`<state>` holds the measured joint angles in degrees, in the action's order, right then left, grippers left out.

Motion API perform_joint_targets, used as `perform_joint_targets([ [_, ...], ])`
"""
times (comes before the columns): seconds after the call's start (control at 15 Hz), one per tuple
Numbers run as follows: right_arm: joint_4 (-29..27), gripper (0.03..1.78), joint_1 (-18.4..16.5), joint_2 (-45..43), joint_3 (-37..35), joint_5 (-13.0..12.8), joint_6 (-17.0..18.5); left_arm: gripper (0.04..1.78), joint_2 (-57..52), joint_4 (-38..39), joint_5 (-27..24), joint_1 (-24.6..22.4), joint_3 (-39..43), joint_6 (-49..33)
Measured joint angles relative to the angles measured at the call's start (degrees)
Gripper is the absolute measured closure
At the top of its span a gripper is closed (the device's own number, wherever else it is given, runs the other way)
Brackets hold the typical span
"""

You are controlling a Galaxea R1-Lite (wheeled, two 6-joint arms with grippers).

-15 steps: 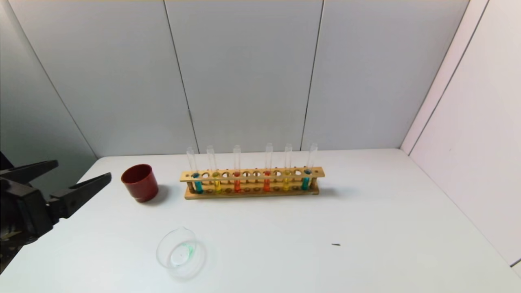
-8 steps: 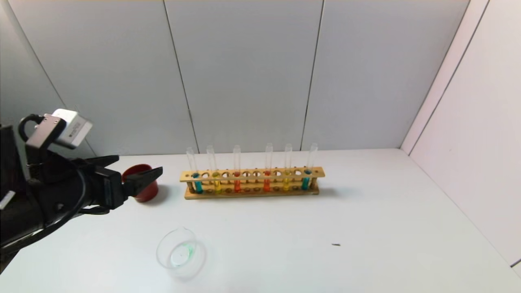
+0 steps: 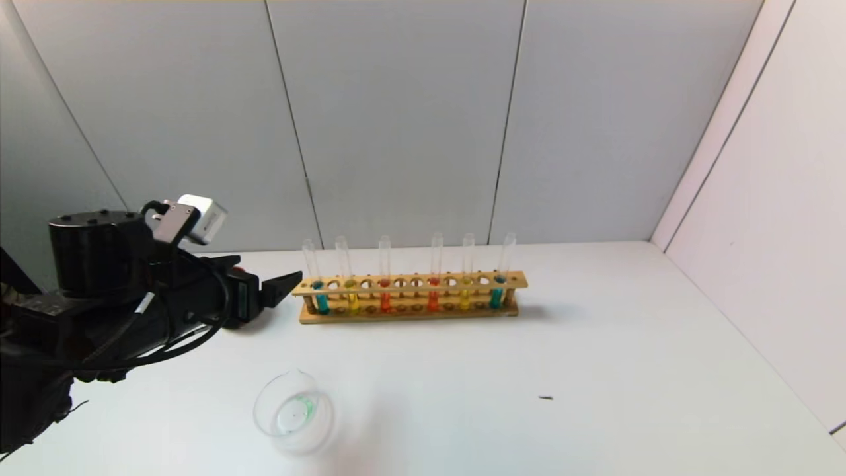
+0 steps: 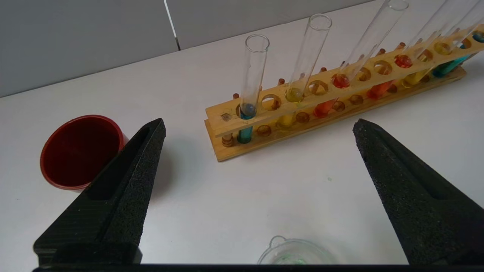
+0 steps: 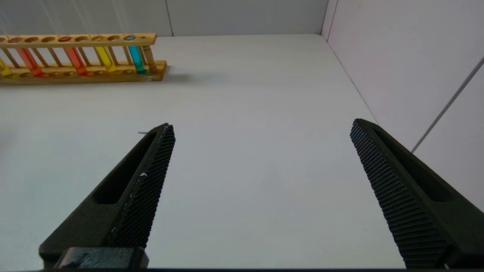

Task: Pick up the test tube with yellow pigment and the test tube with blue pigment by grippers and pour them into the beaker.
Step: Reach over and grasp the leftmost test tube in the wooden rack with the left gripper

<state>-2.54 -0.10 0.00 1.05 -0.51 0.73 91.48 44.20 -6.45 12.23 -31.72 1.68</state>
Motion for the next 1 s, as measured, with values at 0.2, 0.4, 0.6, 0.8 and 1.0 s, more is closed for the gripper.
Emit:
perform_joint_targets([
  [0.2, 0.01, 0.11, 0.00, 0.00, 0.00, 0.00, -0.02, 0.08, 6.10, 5.51, 0.80, -0.07, -0.48, -0.06],
  [0.4, 0.00, 0.11, 0.00, 0.00, 0.00, 0.00, -0.05, 0.08, 11.85, 9.44, 2.99, -0.05, -1.96, -0.15],
  [0.6, 0.00, 0.11, 0.00, 0.00, 0.00, 0.00, -0.02, 0.08, 16.10, 11.39, 5.18, 0.11, -3.67, -0.41],
  [0.8, 0.00, 0.11, 0.00, 0.00, 0.00, 0.00, -0.02, 0.08, 18.66, 11.56, 5.40, 1.00, -5.88, -0.41],
  [1.0, 0.00, 0.11, 0.00, 0.00, 0.00, 0.00, -0.02, 0.08, 20.59, 11.63, 6.40, 1.57, -8.41, -0.37],
])
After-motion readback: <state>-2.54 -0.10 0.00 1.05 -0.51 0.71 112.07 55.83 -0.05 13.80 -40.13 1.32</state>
